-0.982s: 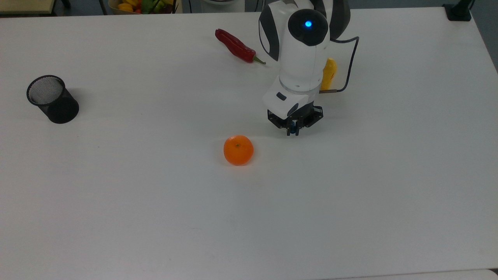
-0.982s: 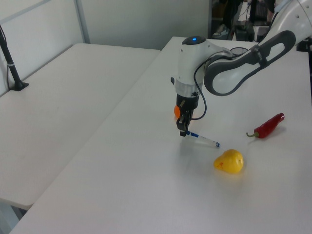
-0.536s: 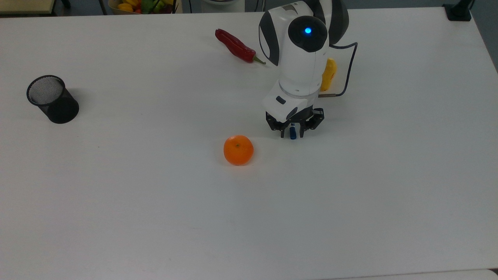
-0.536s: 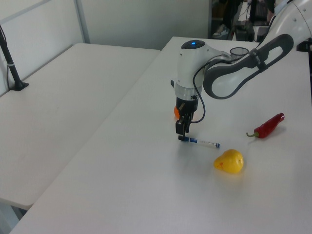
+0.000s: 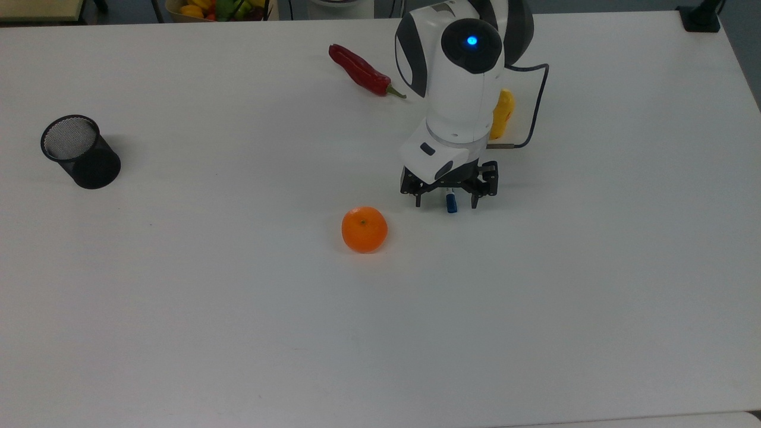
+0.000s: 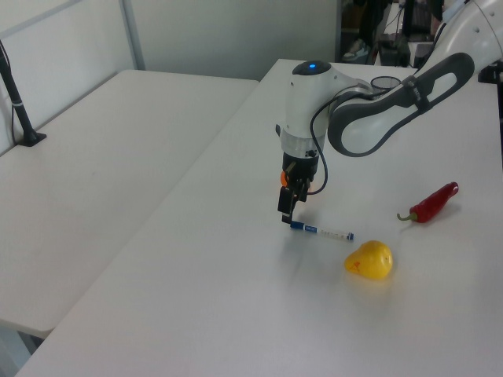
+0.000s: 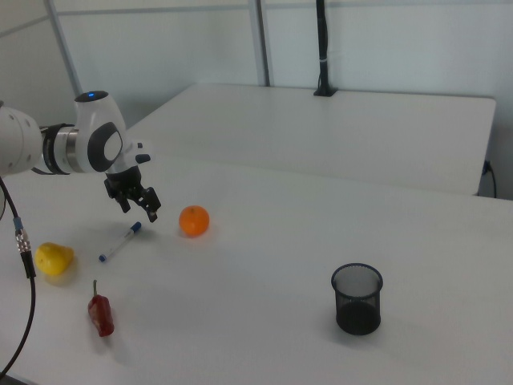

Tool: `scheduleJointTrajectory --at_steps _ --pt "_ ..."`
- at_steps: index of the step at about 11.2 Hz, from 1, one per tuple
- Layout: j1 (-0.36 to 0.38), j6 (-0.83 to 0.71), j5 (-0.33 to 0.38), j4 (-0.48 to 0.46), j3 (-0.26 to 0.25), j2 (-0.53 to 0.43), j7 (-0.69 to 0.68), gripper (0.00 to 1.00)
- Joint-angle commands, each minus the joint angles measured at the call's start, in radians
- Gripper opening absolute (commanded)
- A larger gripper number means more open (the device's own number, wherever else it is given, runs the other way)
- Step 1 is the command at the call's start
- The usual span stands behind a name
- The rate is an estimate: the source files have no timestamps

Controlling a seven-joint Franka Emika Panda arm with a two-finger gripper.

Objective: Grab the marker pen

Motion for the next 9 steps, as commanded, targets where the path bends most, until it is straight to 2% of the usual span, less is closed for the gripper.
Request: scheduleJointTrajectory --at_steps 1,5,8,9 --pt "-0.004 -0.127 -0.02 -0.019 -0.019 -0.105 0.023 1.0" --pt "-0.099 -0.357 -0.014 -0.019 -0.017 -0.285 -0.013 1.0" --pt "-0.181 -0.522 0.021 -0.017 -0.014 -0.432 -0.12 1.0" --pt "-0.205 -0.581 0.053 -0.017 -0.017 -0.498 -0.149 1.0"
